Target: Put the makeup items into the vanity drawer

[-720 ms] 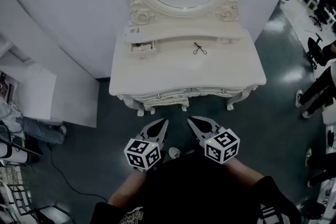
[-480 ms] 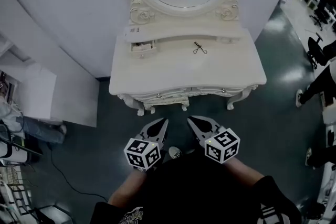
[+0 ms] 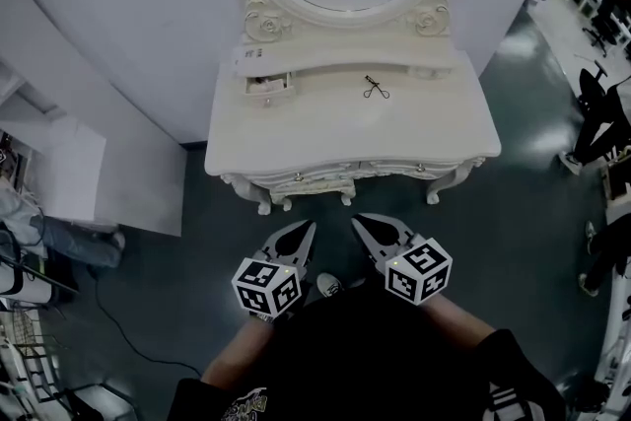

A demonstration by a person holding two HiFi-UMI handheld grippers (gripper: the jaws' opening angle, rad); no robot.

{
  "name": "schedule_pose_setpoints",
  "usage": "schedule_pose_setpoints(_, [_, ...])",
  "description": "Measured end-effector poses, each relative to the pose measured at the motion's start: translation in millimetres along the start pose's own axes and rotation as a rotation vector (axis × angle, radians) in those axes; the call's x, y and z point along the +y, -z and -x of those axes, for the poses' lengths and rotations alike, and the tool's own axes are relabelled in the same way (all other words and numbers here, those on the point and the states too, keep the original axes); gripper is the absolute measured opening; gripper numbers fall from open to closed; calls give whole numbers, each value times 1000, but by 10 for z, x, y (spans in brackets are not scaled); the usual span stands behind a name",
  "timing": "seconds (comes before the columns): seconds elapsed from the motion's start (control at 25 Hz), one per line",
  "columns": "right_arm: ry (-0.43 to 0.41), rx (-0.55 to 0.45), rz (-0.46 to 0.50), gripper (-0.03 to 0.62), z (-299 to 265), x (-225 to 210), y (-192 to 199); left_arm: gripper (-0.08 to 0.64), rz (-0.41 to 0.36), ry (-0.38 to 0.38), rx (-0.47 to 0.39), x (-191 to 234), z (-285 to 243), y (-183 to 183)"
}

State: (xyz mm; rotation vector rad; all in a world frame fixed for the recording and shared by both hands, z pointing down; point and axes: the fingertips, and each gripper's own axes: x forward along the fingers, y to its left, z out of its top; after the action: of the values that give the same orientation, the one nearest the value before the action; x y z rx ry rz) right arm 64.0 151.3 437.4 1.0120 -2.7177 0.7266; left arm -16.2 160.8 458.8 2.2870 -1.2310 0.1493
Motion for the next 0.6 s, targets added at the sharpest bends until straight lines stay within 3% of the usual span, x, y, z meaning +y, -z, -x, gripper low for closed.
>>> schedule_pose_setpoints(0.36, [0,7,80,29,-13,63,-1,0,-1,3,1,-10,16,18])
schedule_pose_setpoints(0.6, [0,8,81,29,-24,75,1,0,1,4,-3,0,24,13])
